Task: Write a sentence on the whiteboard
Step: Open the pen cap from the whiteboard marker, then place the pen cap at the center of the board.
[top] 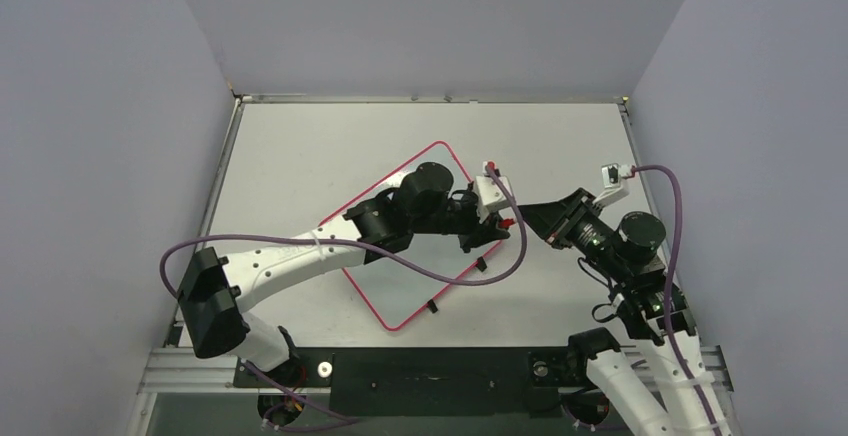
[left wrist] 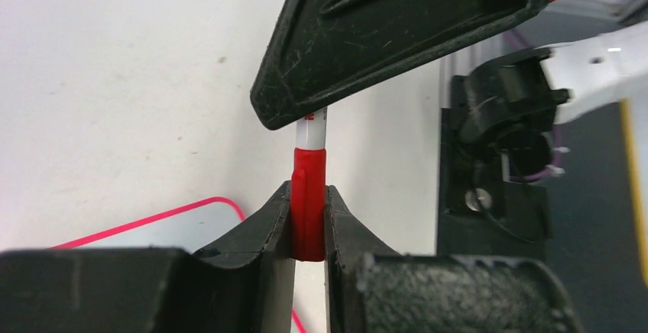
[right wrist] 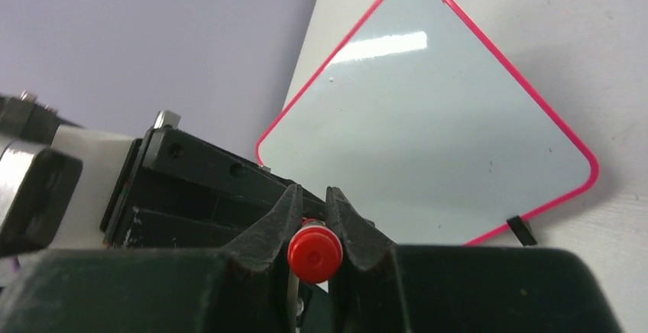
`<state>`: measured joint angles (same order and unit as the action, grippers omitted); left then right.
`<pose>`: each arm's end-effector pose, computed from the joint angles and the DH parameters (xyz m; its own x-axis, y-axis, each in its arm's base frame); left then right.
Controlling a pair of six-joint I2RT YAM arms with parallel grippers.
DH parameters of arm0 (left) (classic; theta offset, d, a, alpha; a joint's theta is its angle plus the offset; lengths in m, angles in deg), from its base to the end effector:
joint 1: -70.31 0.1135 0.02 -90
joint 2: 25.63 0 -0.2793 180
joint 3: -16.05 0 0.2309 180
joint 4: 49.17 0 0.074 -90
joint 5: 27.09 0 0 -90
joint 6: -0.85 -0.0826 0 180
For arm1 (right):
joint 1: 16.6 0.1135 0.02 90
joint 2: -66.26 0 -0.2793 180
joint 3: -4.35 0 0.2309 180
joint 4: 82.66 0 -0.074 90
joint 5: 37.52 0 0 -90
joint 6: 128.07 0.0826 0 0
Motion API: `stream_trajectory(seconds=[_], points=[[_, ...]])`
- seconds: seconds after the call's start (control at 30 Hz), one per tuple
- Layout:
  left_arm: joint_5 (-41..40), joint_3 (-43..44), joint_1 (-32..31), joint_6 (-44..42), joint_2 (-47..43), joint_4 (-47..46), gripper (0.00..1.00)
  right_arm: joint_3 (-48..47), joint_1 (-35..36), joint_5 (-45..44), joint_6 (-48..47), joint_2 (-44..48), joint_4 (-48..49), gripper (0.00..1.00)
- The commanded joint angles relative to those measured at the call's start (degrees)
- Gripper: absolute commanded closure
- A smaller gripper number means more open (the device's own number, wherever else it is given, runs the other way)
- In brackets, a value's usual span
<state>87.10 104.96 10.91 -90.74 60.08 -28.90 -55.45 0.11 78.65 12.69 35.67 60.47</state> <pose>0.1604 -0.3378 0.3611 -0.1220 0.2561 -0.9589 0.9883 0.1201 -0.0937 0.1120 0.0717 0.3486 -0.6049 0.5442 -0.5814 -0.3292 0.4939 0.8048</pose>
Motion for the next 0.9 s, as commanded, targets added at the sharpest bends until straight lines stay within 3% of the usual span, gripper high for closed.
stream_trajectory(seconds=[0.0,0.2,0.4,0.73,0.87], points=[[-15.52,-2.0,-3.23,-5.39,0.07,-2.57,1.0,0.28,-9.9,-3.98,-1.54,-4.16,-8.64,1.0],[-24.82,-9.09,-4.59,-4.99,0.93,-12.13,1.0,2.64,-21.04,0.22,-2.13,-7.48,-11.67,1.0],[-26.58,-12.88,-6.32,-3.65,2.81,-17.96,1.0,1.77,-24.34,-4.39,-3.03,-7.87,-15.47,1.0],[-27.29,-7.7,-12.11,4.94,17.46,-22.77,1.0,-6.27,-25.06,-31.27,-7.02,-6.46,-23.38,1.0],[-29.11,-3.02,-13.12,8.57,25.3,-22.9,1.0,-9.71,-25.02,-37.81,-7.9,-6.26,-25.51,1.0]])
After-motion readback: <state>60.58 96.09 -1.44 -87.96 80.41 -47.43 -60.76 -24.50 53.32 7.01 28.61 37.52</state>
